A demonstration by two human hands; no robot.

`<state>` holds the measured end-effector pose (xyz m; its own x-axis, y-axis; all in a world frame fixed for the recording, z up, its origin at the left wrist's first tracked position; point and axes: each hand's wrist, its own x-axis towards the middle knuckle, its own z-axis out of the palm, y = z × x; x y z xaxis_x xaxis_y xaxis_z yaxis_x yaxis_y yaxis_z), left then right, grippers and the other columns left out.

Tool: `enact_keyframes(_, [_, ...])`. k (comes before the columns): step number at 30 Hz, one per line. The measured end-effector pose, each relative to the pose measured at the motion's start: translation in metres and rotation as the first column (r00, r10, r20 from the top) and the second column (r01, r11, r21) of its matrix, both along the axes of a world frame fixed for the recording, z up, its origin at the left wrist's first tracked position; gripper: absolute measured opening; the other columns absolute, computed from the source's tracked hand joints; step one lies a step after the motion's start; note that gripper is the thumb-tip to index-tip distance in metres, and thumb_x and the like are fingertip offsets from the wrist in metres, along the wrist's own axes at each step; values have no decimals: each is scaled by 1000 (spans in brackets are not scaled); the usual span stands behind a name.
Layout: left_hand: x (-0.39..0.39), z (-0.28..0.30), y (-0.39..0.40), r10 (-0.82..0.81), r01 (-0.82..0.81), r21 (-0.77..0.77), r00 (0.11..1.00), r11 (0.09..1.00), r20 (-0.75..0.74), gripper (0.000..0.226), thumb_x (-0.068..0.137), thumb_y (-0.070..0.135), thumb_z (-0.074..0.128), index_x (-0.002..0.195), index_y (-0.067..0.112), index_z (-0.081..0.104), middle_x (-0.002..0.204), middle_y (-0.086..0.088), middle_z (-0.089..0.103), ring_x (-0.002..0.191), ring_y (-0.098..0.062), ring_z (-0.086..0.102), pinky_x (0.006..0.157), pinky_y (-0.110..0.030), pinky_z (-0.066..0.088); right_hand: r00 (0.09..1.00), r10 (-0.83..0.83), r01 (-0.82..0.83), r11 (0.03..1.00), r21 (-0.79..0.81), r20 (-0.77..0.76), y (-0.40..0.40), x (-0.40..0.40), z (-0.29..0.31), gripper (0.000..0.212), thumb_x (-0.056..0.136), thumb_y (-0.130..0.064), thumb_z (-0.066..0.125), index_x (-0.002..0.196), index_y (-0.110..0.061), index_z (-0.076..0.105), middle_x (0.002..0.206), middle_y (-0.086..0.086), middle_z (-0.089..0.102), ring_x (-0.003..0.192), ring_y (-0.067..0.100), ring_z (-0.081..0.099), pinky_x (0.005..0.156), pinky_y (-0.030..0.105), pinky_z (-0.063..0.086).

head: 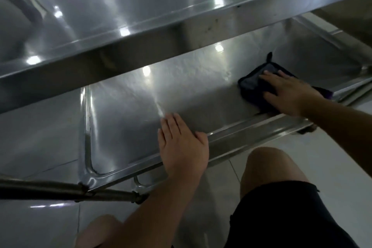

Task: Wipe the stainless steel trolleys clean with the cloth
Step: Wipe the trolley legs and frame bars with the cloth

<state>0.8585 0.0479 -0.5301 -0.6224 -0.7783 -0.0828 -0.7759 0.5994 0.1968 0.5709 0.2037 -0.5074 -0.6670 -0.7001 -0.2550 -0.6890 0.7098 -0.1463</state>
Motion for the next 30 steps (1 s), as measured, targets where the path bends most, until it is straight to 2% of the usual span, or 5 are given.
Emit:
enact_keyframes(11, [4,5,1,-12,12,3,999,1000,30,77,104,40,25,166,0,6,174,-21,10,162,-34,6,131,-48,9,999,-6,5,1000,13,39,-1,1,1,70,102,-62,28,164,-42,3,173,-17,-2,160,15,-3,127,40,1])
enact_keyframes(17, [0,3,1,-1,1,-50,1000,999,2,83,97,46,19,167,1,14,173,-20,18,161,-32,14,131,-47,13,1000,27,-26,998,-57,9,9,-22,-1,91,80,-77,12,164,-43,9,172,-19,3,160,14,2,128,42,6])
enact_keyframes(23, [-3,2,1,56,-53,-82,998,995,24,74,104,43,36,167,8,21,174,-14,22,161,-28,17,131,-45,15,999,-33,32,998,-47,-7,43,-95,-5,69,101,-62,35,164,-42,12,173,-17,4,160,16,5,126,49,13])
enact_keyframes(28, [-13,15,8,90,-75,-138,990,988,109,64,102,37,46,157,6,38,163,-21,37,152,-37,32,123,-53,32,999,19,-22,995,-92,-29,49,-102,-5,70,100,-63,33,163,-38,18,173,-15,10,160,19,10,125,49,17])
enact_keyframes(30, [-31,23,21,77,-69,-137,996,988,53,60,100,29,51,154,5,42,163,-21,37,149,-40,36,120,-55,36,999,29,-34,993,-109,-44,50,-100,-6,71,99,-63,32,164,-37,19,173,-15,11,160,20,11,125,48,17])
